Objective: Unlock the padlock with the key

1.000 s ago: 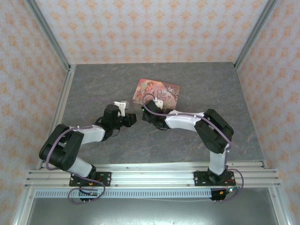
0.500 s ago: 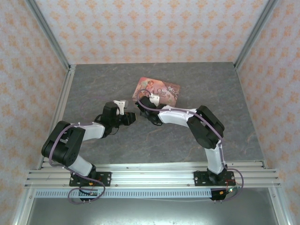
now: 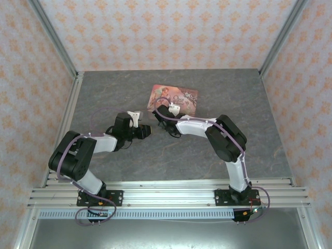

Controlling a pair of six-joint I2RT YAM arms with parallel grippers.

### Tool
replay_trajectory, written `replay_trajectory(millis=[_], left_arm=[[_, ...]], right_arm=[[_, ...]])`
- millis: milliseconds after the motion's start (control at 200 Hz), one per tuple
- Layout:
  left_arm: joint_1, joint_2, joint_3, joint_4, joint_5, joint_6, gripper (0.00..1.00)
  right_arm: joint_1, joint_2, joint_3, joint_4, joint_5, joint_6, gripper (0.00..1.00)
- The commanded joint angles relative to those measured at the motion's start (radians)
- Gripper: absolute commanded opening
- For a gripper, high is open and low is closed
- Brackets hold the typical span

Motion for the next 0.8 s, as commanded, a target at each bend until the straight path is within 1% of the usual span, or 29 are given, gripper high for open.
replay_trajectory(millis=[0,140,450,616,796], left_arm=[[0.01,0.007,0.024,-0.014,0.021,0.033,0.29],[0.011,0.008,0.021,-0.016,0.023,0.039,0.29],[0.012,0.002,0.01,-0.026,0.023,0.05,0.29],[0.012,0.001,0.002,-0.02,0.03,0.053,0.29],[0.012,-0.024,-0.022,0.007,0.054,0.07,0.29]], right_arm=[[-0.011,0.002,-0.018,0.053,0.014,0.003,0.47],[-0.02,0.018,-0.006,0.054,0.003,-0.013,0.44],[-0.023,0.033,-0.005,0.055,0.011,-0.066,0.24],[-0.023,0.017,-0.019,0.066,0.002,-0.084,0.17],[-0.023,-0.028,-0.039,0.083,-0.048,-0.123,0.1]])
